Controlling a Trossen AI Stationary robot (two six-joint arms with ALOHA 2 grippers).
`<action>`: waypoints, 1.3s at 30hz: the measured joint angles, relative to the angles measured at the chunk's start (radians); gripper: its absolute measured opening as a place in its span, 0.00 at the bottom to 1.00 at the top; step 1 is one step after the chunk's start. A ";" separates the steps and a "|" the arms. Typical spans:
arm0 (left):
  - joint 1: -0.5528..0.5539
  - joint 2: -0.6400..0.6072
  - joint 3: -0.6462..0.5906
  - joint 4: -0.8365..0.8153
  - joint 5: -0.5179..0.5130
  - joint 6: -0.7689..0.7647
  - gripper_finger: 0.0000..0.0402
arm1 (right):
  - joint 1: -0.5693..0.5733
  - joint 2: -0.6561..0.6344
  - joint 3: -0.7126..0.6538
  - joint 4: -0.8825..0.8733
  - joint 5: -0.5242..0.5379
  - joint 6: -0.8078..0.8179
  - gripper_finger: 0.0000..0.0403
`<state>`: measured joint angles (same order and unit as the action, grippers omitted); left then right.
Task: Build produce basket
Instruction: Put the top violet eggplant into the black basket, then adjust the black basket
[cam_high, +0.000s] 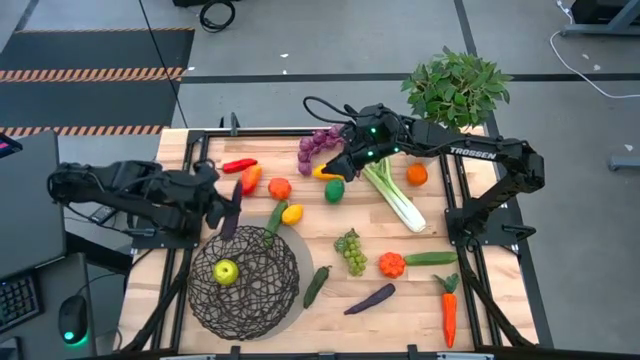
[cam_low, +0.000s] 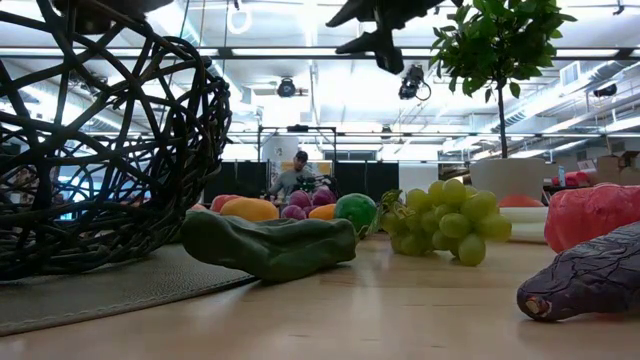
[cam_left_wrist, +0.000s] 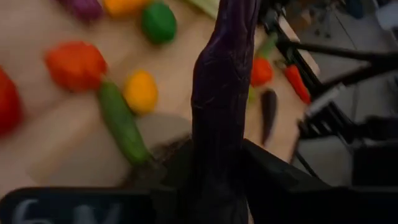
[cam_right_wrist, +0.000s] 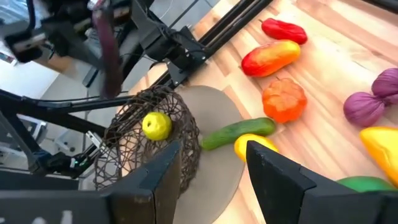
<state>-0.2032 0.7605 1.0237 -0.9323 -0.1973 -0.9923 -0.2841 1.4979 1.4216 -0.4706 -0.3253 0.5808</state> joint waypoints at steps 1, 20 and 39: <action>-0.012 0.010 0.000 0.000 0.019 -0.023 0.33 | -0.002 0.000 0.000 -0.002 0.006 0.000 0.46; -0.061 0.200 -0.001 0.163 0.147 -0.068 0.68 | -0.047 -0.046 0.000 -0.372 0.015 -0.104 0.46; 0.198 0.317 0.000 0.333 0.312 0.206 0.67 | 0.049 -0.274 -0.011 -0.760 0.187 -0.018 0.47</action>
<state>-0.0054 1.0775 1.0240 -0.5996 0.1142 -0.7859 -0.2347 1.2240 1.4108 -1.2303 -0.1380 0.5623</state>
